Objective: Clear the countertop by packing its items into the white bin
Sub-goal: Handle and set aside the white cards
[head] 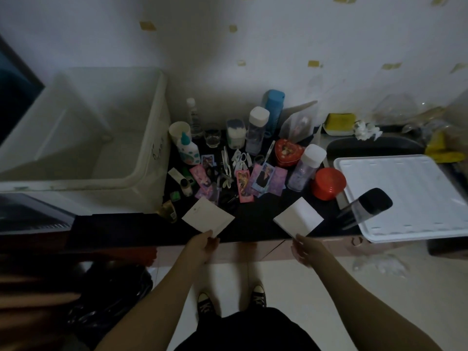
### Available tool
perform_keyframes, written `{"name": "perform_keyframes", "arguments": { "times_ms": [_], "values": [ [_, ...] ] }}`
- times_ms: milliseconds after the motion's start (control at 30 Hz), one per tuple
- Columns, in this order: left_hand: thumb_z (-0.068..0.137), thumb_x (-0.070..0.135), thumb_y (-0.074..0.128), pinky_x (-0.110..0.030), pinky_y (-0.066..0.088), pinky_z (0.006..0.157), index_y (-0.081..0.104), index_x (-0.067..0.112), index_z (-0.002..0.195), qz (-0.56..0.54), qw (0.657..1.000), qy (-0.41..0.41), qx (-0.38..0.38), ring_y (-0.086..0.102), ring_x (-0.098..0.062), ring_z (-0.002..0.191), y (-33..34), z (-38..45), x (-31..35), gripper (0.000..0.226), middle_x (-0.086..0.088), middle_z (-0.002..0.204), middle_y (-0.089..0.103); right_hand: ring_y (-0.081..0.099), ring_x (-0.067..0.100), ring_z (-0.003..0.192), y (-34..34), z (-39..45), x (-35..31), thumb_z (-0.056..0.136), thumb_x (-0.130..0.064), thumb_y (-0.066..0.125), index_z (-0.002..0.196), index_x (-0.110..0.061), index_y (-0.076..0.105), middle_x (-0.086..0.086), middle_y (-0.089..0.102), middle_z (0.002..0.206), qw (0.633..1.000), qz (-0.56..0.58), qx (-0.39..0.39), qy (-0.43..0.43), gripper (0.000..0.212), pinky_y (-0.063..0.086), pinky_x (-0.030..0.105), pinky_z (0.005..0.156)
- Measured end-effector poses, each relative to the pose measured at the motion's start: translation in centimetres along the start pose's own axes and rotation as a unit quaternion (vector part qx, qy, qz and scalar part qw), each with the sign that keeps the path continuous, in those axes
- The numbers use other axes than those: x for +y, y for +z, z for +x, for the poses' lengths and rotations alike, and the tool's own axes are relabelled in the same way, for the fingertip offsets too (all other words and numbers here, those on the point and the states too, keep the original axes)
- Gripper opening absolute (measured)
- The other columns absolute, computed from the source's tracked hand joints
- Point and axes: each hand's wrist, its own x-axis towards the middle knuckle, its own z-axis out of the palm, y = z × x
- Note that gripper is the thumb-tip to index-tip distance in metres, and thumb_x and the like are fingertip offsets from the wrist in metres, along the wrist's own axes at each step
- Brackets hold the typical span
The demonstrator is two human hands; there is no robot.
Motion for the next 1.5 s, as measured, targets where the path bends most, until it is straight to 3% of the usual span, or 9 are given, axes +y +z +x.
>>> {"name": "perform_keyframes", "arguments": {
  "times_ms": [167, 333, 533, 667, 900, 1100, 1233, 1367, 1500],
  "values": [
    [0.097, -0.004, 0.044, -0.047, 0.045, 0.096, 0.040, -0.002, 0.134, 0.040, 0.994, 0.091, -0.048, 0.052, -0.033, 0.106, 1.0, -0.9, 0.9, 0.037, -0.024, 0.136, 0.047, 0.065, 0.026, 0.079, 2.4, -1.9, -1.6, 0.094, -0.008, 0.059, 0.118, 0.002, 0.052, 0.021, 0.063, 0.091, 0.997, 0.045, -0.046, -0.038, 0.026, 0.057, 0.030, 0.045],
    [0.098, 0.001, 0.048, -0.047, 0.052, 0.087, 0.041, 0.006, 0.095, 0.138, 0.968, 0.195, -0.071, 0.053, -0.035, 0.113, 1.5, -2.9, 2.4, 0.009, -0.017, 0.115, 0.048, 0.066, 0.029, 0.085, 4.8, -7.7, -3.6, 0.095, -0.009, 0.057, 0.100, 0.003, 0.058, 0.022, 0.070, 0.082, 0.985, 0.055, -0.145, -0.079, 0.013, 0.060, 0.030, 0.051],
    [0.102, 0.006, 0.041, -0.044, 0.056, 0.083, 0.043, 0.003, 0.130, 0.132, 0.956, 0.233, -0.122, 0.058, -0.031, 0.110, 2.5, -4.5, 4.7, 0.028, -0.015, 0.124, 0.053, 0.068, 0.028, 0.103, 6.5, -13.2, -5.7, 0.098, -0.013, 0.054, 0.117, -0.007, 0.056, 0.019, 0.067, 0.113, 0.952, -0.085, -0.248, -0.158, 0.020, 0.061, 0.033, 0.073],
    [0.103, 0.008, 0.042, -0.036, 0.061, 0.073, 0.048, -0.001, 0.132, 0.098, 0.956, 0.208, -0.185, 0.062, -0.031, 0.106, 3.0, -5.5, 5.0, 0.031, -0.019, 0.123, 0.059, 0.068, 0.030, 0.109, 6.9, -14.6, -6.9, 0.098, -0.013, 0.053, 0.125, -0.007, 0.055, 0.017, 0.067, 0.121, 0.929, -0.092, -0.305, -0.188, 0.027, 0.059, 0.037, 0.086],
    [0.092, -0.009, 0.047, -0.039, 0.059, 0.076, 0.050, 0.006, 0.115, 0.045, 0.936, 0.186, -0.295, 0.059, -0.035, 0.111, 3.9, -7.5, 5.2, 0.028, -0.019, 0.123, 0.057, 0.069, 0.022, 0.104, 7.2, -16.1, -8.6, 0.100, -0.019, 0.050, 0.123, -0.015, 0.058, 0.010, 0.066, 0.121, 0.870, -0.236, -0.293, -0.320, 0.025, 0.058, 0.030, 0.079],
    [0.084, -0.010, 0.045, -0.048, 0.056, 0.088, 0.053, 0.016, 0.129, 0.031, 0.920, 0.171, -0.350, 0.054, -0.038, 0.120, 4.1, -8.0, 5.4, 0.052, -0.015, 0.129, 0.058, 0.067, 0.021, 0.107, 6.2, -17.1, -11.4, 0.101, -0.021, 0.048, 0.125, -0.022, 0.059, 0.004, 0.064, 0.121, 0.797, -0.350, -0.300, -0.389, 0.026, 0.057, 0.040, 0.091],
    [0.091, 0.005, 0.049, -0.051, 0.049, 0.095, 0.055, 0.020, 0.134, -0.009, 0.914, 0.134, -0.384, 0.052, -0.038, 0.125, 4.0, -8.6, 5.7, 0.046, -0.014, 0.133, 0.058, 0.066, 0.015, 0.107, 6.2, -17.6, -13.6, 0.102, -0.023, 0.047, 0.122, -0.029, 0.062, 0.000, 0.062, 0.119, 0.769, -0.405, -0.299, -0.394, 0.026, 0.058, 0.033, 0.086],
    [0.095, 0.019, 0.048, -0.054, 0.050, 0.095, 0.056, 0.020, 0.133, 0.015, 0.911, 0.140, -0.387, 0.056, -0.034, 0.121, 4.2, -9.0, 5.8, 0.038, -0.013, 0.133, 0.060, 0.058, 0.020, 0.115, 6.7, -17.4, -14.6, 0.102, -0.022, 0.045, 0.115, -0.027, 0.067, 0.000, 0.058, 0.122, 0.735, -0.440, -0.286, -0.430, 0.025, 0.053, 0.040, 0.095],
    [0.097, 0.038, 0.045, -0.052, 0.045, 0.101, 0.047, 0.013, 0.142, 0.039, 0.921, 0.127, -0.366, 0.052, -0.035, 0.126, 4.8, -9.7, 5.9, 0.052, -0.015, 0.138, 0.055, 0.054, 0.017, 0.105, 8.1, -18.2, -14.4, 0.104, -0.026, 0.042, 0.111, -0.031, 0.064, -0.010, 0.054, 0.117, 0.711, -0.464, -0.243, -0.469, 0.023, 0.045, 0.034, 0.082]
  ]
}}
